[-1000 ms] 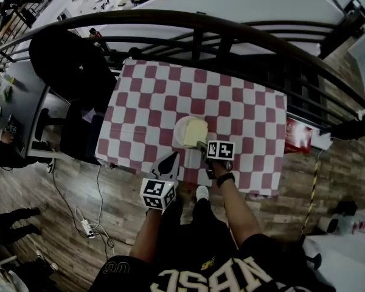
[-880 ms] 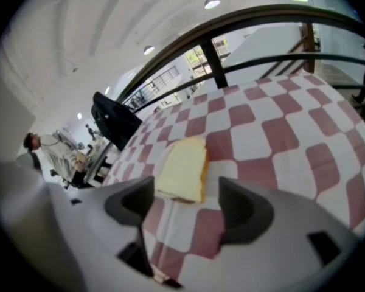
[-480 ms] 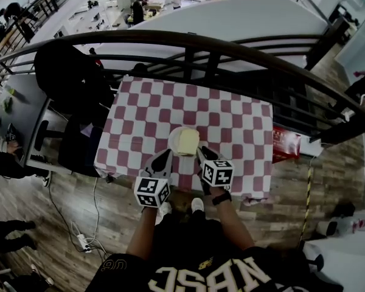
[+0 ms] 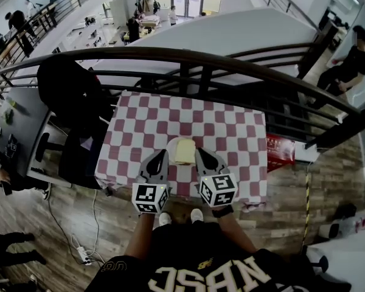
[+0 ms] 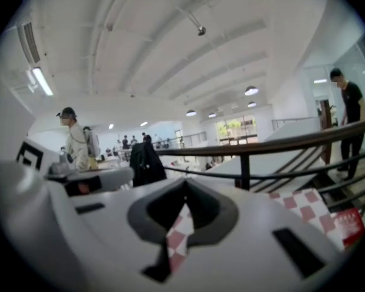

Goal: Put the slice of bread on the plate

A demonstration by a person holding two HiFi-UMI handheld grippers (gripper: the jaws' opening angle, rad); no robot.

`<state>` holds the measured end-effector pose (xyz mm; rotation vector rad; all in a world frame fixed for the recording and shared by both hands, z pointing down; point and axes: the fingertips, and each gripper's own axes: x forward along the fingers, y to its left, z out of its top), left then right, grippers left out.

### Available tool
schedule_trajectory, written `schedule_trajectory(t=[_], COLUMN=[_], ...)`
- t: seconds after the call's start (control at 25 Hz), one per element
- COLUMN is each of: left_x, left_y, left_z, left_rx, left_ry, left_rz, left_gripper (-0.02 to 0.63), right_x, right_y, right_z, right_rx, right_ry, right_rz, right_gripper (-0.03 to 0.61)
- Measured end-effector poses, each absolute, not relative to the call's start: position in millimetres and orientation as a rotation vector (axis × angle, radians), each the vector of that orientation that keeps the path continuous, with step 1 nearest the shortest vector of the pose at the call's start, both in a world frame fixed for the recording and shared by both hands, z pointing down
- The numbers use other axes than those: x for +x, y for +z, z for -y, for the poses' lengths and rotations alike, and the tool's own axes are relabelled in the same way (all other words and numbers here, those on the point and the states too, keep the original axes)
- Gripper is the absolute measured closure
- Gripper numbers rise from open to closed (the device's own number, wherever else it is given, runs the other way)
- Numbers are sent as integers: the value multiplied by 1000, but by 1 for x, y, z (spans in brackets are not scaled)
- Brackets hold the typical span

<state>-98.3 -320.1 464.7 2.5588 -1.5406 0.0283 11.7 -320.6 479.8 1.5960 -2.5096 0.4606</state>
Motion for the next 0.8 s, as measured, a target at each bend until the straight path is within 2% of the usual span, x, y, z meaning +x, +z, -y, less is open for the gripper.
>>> schedule_trajectory(t=[0.36, 0.8], left_x=[-105, -108], left_y=[421, 419], left_z=[313, 311], left_rx=[2600, 2582], left_ry=[-77, -105], left_rz=[1667, 1685], left_gripper=[595, 595], right_x=[12, 9], right_y=[417, 425], right_z=[308, 308], right_rx=[1700, 1700], right_ry=[187, 197], right_rz=[2569, 2539], right_gripper=[565, 565])
